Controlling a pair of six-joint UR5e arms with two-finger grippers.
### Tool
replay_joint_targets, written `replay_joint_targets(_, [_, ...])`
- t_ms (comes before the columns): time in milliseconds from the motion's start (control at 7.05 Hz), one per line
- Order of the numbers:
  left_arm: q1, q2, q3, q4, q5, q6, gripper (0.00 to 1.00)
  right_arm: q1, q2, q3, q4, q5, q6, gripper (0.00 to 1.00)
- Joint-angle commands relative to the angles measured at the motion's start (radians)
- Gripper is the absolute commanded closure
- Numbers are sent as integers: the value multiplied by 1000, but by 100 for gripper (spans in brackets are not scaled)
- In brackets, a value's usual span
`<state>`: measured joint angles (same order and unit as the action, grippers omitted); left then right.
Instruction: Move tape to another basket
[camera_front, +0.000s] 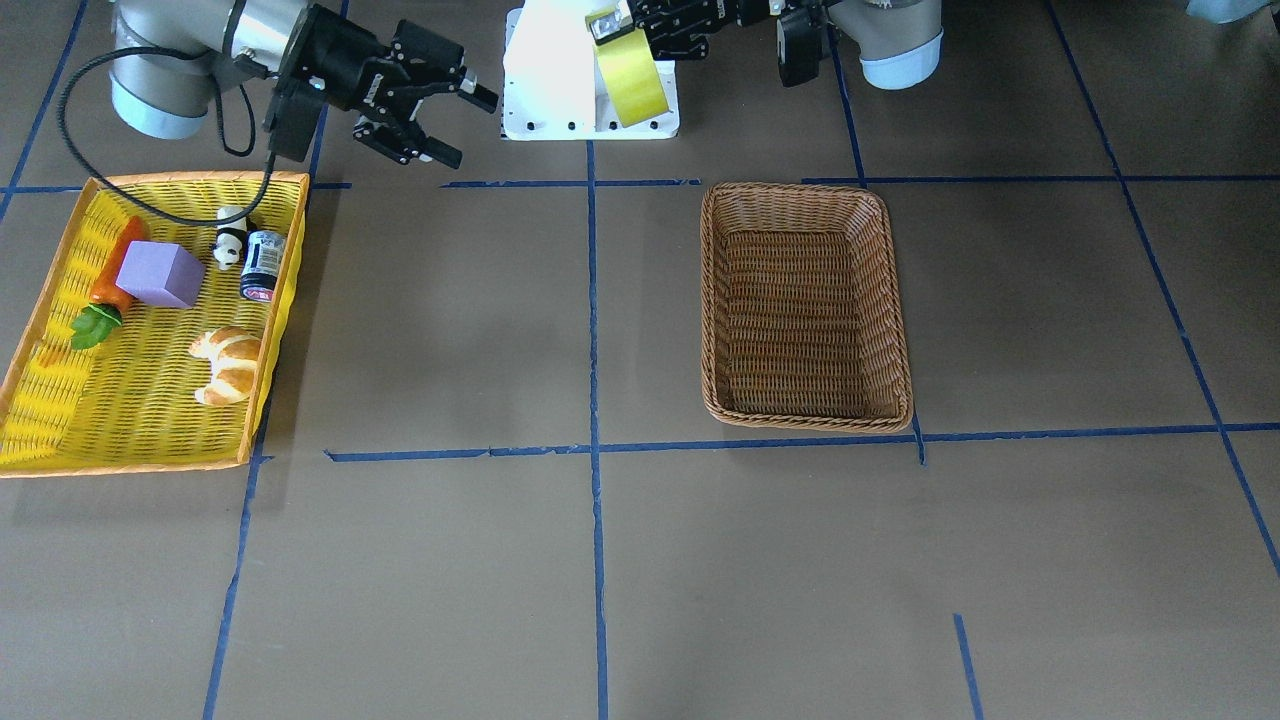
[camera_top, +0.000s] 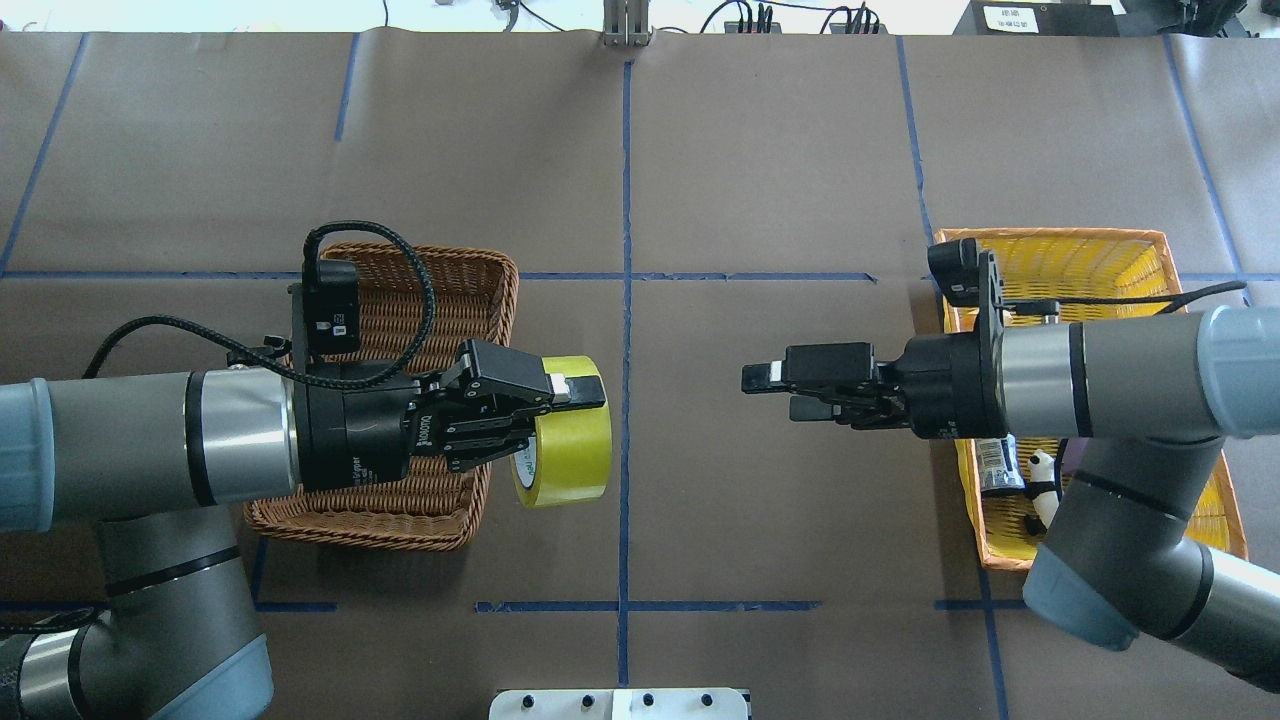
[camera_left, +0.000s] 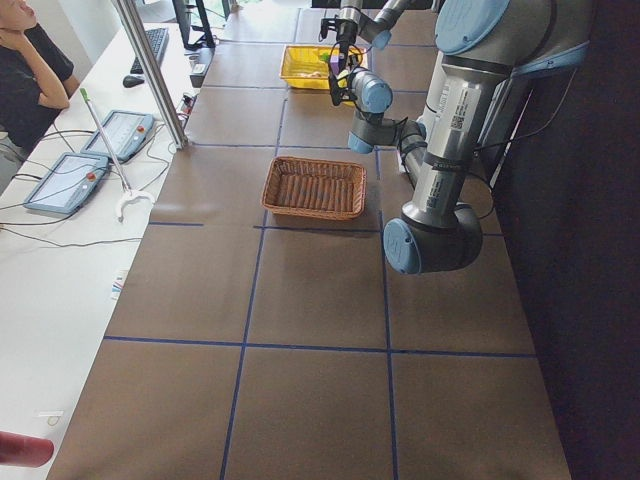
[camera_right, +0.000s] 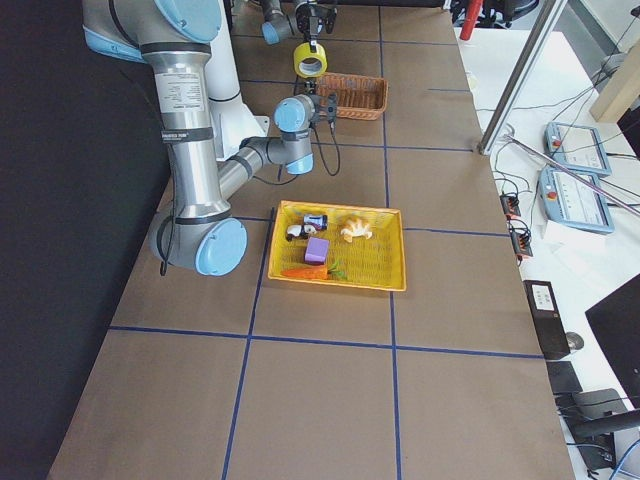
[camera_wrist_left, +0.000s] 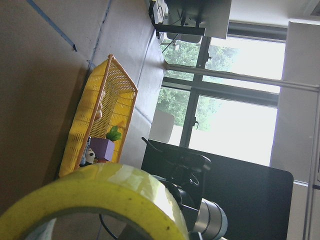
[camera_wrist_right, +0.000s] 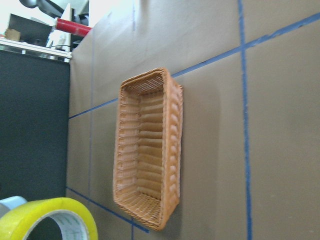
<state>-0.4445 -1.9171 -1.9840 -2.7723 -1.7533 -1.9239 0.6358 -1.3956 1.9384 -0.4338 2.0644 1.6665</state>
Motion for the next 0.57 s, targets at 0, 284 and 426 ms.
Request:
replay_joint_targets(0, [-49, -2, 1, 250, -70, 139, 100, 129, 9, 4, -277, 164, -144, 0])
replay_joint_targets(284, [-74, -7, -4, 489, -91, 284, 100, 162, 7, 20, -557, 163, -363, 0])
replay_joint_targets(426, [-94, -7, -9, 620, -91, 349, 100, 189, 6, 51, -715, 161, -481, 0])
